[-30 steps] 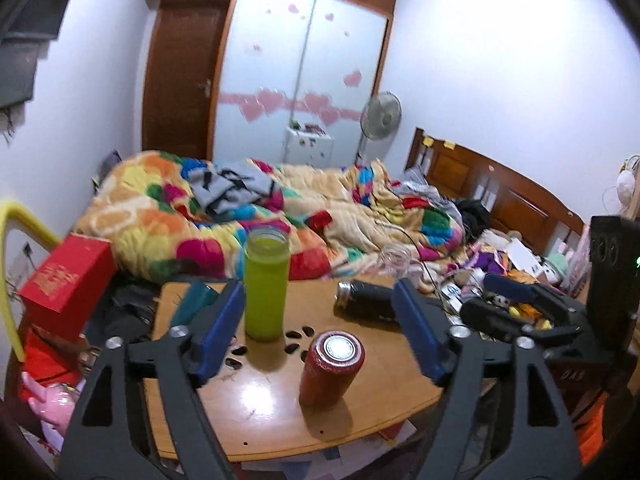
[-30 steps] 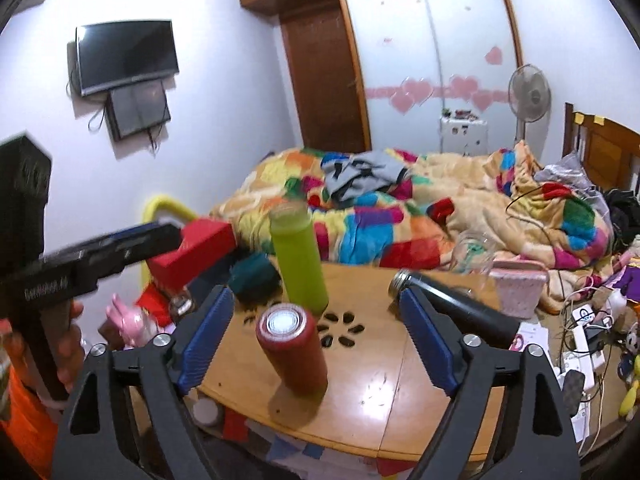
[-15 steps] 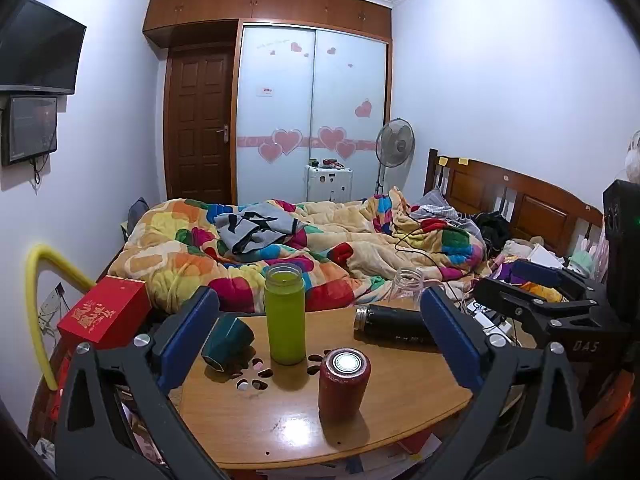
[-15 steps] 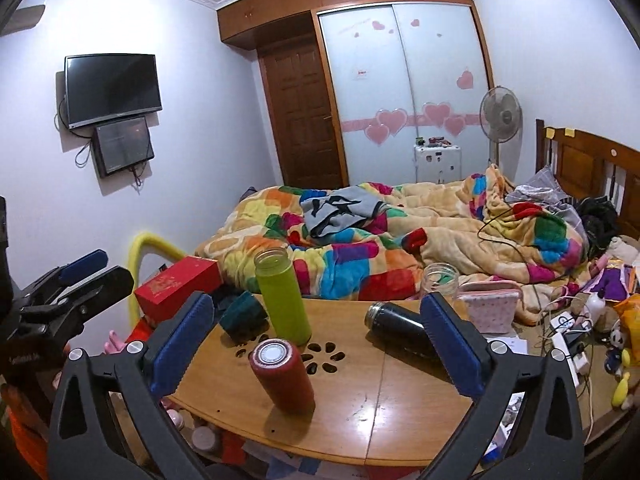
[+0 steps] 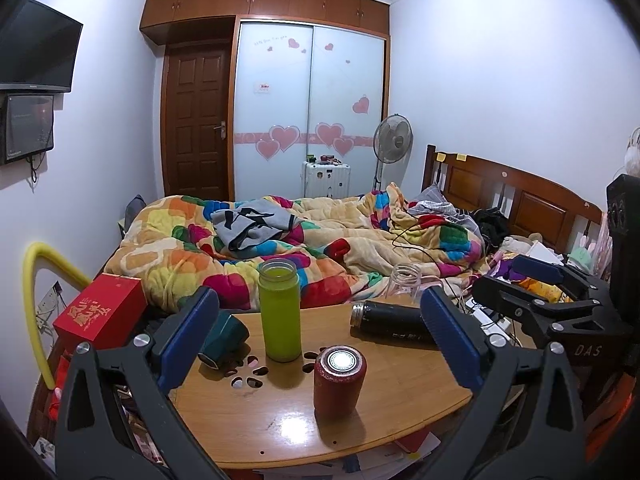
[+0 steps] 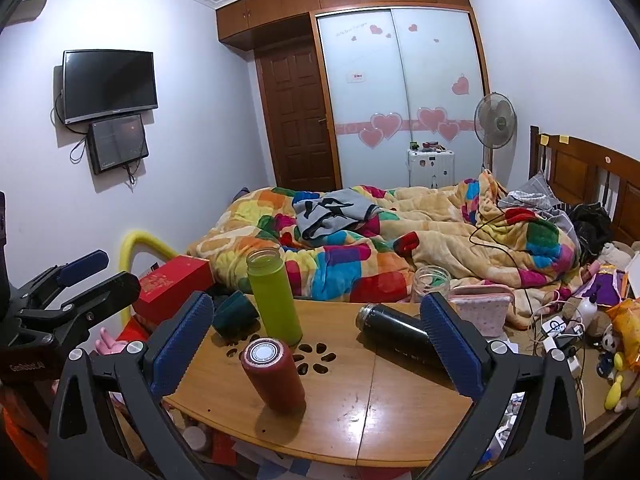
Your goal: Flip cup upside down
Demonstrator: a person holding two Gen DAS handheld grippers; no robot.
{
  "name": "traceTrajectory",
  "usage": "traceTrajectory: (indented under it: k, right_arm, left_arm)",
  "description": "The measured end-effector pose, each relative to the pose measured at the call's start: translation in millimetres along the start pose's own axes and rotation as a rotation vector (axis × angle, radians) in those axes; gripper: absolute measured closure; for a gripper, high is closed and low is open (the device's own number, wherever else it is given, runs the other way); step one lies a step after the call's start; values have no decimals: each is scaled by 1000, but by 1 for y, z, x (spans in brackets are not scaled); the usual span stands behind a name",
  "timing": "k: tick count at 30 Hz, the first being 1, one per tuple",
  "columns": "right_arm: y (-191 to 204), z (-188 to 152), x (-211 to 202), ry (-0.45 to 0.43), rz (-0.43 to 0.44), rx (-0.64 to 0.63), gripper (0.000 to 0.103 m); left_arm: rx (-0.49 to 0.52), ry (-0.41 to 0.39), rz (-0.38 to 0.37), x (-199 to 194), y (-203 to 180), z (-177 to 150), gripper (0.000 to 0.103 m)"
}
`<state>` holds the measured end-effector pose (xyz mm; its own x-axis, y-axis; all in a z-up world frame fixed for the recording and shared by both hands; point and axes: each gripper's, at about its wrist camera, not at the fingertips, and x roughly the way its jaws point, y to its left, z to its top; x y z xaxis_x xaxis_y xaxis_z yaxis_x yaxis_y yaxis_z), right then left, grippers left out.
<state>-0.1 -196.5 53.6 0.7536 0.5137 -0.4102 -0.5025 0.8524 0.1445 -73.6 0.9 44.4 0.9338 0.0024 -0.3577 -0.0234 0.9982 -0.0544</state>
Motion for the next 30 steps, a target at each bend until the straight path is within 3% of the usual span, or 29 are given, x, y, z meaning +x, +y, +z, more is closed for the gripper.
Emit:
traceTrajectory:
  k: [30]
  right_arm:
    - [3,1,0,0,6,-3,0]
  left_arm:
    - [-7,-2,-6,6,-2,-1,0]
